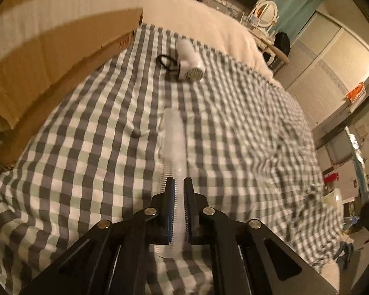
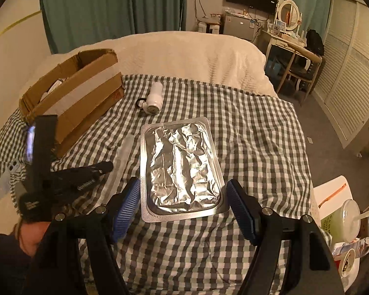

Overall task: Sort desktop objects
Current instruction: 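Lift the clear comb with the left tool, holding the foil pack in the right tool, then carry the comb and foil pack into the cardboard box and release both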

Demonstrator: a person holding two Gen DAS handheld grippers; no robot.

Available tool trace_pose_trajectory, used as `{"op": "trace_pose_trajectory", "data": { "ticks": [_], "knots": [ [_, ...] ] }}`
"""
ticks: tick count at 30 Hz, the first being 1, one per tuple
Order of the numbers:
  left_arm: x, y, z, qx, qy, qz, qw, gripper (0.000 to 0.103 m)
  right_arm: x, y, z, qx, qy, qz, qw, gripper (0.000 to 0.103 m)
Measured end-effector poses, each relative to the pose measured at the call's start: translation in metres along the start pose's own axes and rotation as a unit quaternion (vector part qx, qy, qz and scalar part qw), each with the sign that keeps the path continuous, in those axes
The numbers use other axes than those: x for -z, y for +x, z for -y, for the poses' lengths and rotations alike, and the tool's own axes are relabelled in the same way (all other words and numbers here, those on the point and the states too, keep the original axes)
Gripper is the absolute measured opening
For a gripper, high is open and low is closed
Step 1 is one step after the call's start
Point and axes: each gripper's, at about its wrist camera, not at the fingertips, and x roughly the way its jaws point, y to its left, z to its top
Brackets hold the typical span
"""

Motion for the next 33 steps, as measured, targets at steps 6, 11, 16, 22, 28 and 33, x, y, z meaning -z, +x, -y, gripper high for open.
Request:
{"op": "trace_pose_trajectory", "data": {
  "ticks": [6, 11, 16, 22, 28, 33],
  "knots": [
    [0.0, 0.015, 0.0, -0.021, 0.004, 0.015, 0.9997, 0.06, 0.004, 0.017, -0.002, -0.001, -0.002, -0.018, 1.0, 0.071],
    [-0.003, 0.027, 0.004, -0.041, 0.036, 0.026, 0.9982, 0.047, 0.009, 0.038, 0.007, -0.01, 0.018, -0.037, 0.999, 0.071],
    [-0.005, 0.032, -0.001, -0.025, 0.033, 0.015, 0.999, 0.024, 0.013, 0.053, 0.015, -0.012, 0.028, -0.052, 0.998, 0.071],
    [-0.013, 0.011, -0.001, 0.002, 0.018, 0.04, 0.999, 0.024, 0.007, 0.05, 0.011, -0.018, 0.028, -0.045, 0.998, 0.071],
    [-0.037, -0.051, 0.008, 0.03, 0.016, 0.126, 0.9914, 0.024, -0.011, 0.025, -0.002, -0.034, 0.022, -0.016, 0.999, 0.071],
    [-0.068, -0.125, 0.005, 0.013, 0.014, 0.216, 0.9763, 0.024, -0.051, -0.016, -0.028, -0.064, 0.001, 0.04, 0.997, 0.071]
  ]
}}
